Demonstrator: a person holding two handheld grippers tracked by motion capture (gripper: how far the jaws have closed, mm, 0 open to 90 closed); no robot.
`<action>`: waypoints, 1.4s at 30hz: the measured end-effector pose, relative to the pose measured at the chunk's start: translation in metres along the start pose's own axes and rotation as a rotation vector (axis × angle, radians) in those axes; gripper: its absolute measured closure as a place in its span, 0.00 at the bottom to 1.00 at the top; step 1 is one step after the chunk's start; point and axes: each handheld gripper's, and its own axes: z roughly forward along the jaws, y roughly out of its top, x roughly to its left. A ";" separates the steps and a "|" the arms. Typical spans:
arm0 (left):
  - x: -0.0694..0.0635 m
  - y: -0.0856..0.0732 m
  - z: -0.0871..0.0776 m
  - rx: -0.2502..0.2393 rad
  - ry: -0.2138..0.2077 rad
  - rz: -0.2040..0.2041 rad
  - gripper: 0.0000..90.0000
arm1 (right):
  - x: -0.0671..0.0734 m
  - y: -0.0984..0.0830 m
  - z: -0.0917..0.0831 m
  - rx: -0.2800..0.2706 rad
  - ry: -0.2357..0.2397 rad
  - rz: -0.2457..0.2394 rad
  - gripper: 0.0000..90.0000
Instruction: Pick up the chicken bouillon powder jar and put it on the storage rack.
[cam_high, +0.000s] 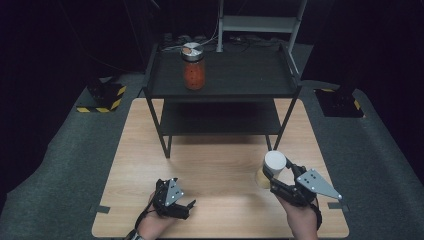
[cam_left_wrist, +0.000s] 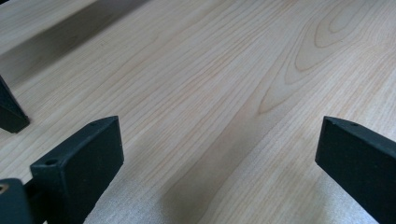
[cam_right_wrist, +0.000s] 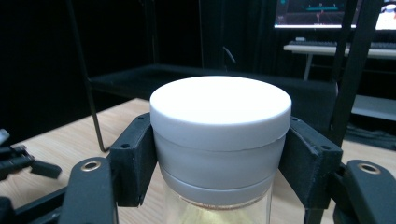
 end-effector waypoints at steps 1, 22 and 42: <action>0.000 0.000 0.000 0.000 -0.001 0.000 0.02 | 0.000 0.007 -0.002 -0.010 0.008 0.002 0.37; 0.001 -0.001 0.000 -0.005 -0.004 -0.005 0.02 | -0.001 0.072 -0.001 -0.101 0.057 -0.003 0.37; 0.003 -0.001 0.000 -0.007 -0.017 0.002 0.02 | -0.008 0.127 0.026 -0.138 0.046 -0.023 0.37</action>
